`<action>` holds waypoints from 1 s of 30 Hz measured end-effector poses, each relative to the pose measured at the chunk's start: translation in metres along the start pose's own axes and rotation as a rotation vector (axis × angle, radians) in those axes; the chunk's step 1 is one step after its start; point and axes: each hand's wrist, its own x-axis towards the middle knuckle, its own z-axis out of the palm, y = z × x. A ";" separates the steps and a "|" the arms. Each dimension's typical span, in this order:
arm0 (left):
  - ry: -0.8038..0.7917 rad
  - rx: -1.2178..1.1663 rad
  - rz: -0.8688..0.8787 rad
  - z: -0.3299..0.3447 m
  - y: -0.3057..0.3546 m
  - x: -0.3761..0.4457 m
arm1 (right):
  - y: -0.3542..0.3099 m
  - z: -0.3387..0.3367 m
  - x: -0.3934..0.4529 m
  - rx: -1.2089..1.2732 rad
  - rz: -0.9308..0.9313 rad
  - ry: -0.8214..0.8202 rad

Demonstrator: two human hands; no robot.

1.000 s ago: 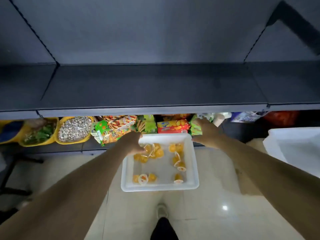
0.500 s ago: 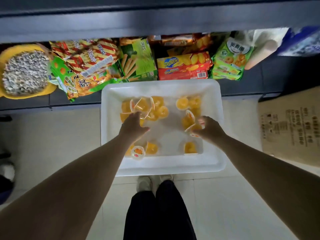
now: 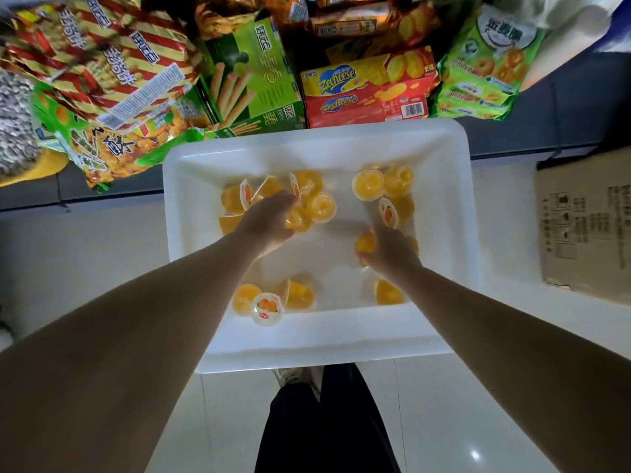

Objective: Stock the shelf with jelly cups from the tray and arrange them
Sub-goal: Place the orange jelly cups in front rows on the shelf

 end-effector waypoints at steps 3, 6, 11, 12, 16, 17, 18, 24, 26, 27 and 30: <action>-0.004 0.081 0.034 -0.001 -0.001 0.005 | -0.003 0.000 0.004 0.029 0.018 -0.036; -0.028 0.211 0.080 -0.002 -0.001 0.009 | -0.004 -0.003 0.007 0.111 0.044 -0.078; -0.058 0.399 0.102 0.003 0.002 0.012 | 0.002 -0.005 0.008 0.326 0.080 -0.161; -0.062 0.420 0.111 0.003 0.003 0.011 | 0.004 -0.005 0.007 0.393 0.095 -0.178; -0.050 0.464 0.156 0.006 -0.001 0.011 | 0.011 -0.005 0.003 0.567 0.124 -0.237; -0.044 0.468 0.167 0.007 -0.002 0.011 | 0.013 -0.005 0.002 0.594 0.129 -0.248; -0.041 0.465 0.175 0.007 -0.003 0.011 | 0.014 -0.005 0.002 0.620 0.136 -0.257; 0.007 0.318 0.135 0.008 -0.008 0.002 | 0.016 -0.004 0.002 0.757 0.184 -0.276; 0.043 0.209 0.081 0.009 -0.009 -0.004 | 0.016 -0.003 0.001 0.799 0.207 -0.278; 0.056 0.145 0.052 0.009 -0.009 -0.008 | 0.016 -0.003 0.000 0.825 0.215 -0.281; 0.080 -0.069 -0.048 0.009 -0.007 -0.020 | 0.013 -0.006 -0.005 0.968 0.239 -0.317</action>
